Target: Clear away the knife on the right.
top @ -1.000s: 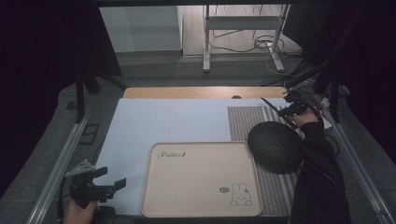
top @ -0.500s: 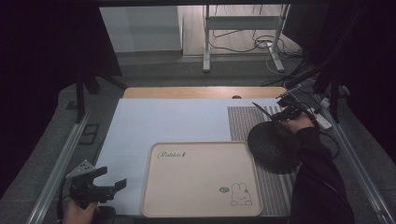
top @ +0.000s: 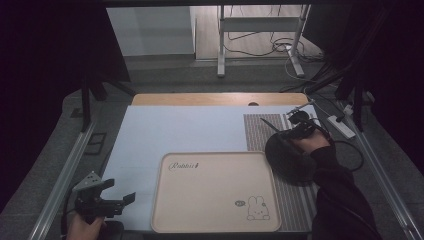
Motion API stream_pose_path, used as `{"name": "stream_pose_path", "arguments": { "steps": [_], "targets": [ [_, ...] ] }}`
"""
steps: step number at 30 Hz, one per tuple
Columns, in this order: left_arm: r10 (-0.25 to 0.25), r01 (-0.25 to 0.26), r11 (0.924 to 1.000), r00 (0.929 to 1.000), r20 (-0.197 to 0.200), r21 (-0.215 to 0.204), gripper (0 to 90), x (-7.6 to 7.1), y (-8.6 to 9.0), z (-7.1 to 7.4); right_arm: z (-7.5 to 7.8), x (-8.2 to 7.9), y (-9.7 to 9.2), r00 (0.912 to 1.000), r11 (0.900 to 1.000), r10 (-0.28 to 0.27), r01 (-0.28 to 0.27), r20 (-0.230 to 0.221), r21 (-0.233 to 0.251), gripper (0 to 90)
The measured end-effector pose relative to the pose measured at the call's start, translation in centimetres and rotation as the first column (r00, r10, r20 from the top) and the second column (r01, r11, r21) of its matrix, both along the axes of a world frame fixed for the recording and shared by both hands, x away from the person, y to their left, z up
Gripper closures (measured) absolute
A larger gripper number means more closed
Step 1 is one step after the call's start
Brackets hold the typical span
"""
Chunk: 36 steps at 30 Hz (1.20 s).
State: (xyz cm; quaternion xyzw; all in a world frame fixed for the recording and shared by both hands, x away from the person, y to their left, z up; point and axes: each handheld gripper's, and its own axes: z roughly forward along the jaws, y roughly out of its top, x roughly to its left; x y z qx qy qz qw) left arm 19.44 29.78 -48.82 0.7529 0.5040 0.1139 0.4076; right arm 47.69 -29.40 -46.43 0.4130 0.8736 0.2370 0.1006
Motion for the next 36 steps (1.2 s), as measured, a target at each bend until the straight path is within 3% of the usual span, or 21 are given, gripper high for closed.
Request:
{"name": "stream_pose_path", "arguments": {
  "steps": [8,23,36],
  "targets": [
    [0.007,-0.007,0.9998,1.0,-0.002,-0.018,0.0,0.0,0.2,0.0,-0.1,-2.0,1.6,0.9992,0.9992,0.039,-0.038,-0.006,0.015,77.5],
    [0.002,-0.002,0.9999,1.0,0.003,-0.012,0.3,-0.1,0.1,0.0,-0.3,-7.5,5.4,0.9899,0.9895,0.139,-0.138,-0.025,0.041,77.5],
    [0.0,0.0,0.9999,1.0,0.004,-0.012,0.4,-0.1,0.1,0.0,-0.6,-11.5,7.3,0.9887,0.9871,0.149,-0.147,-0.019,0.063,77.5]
  ]
}}
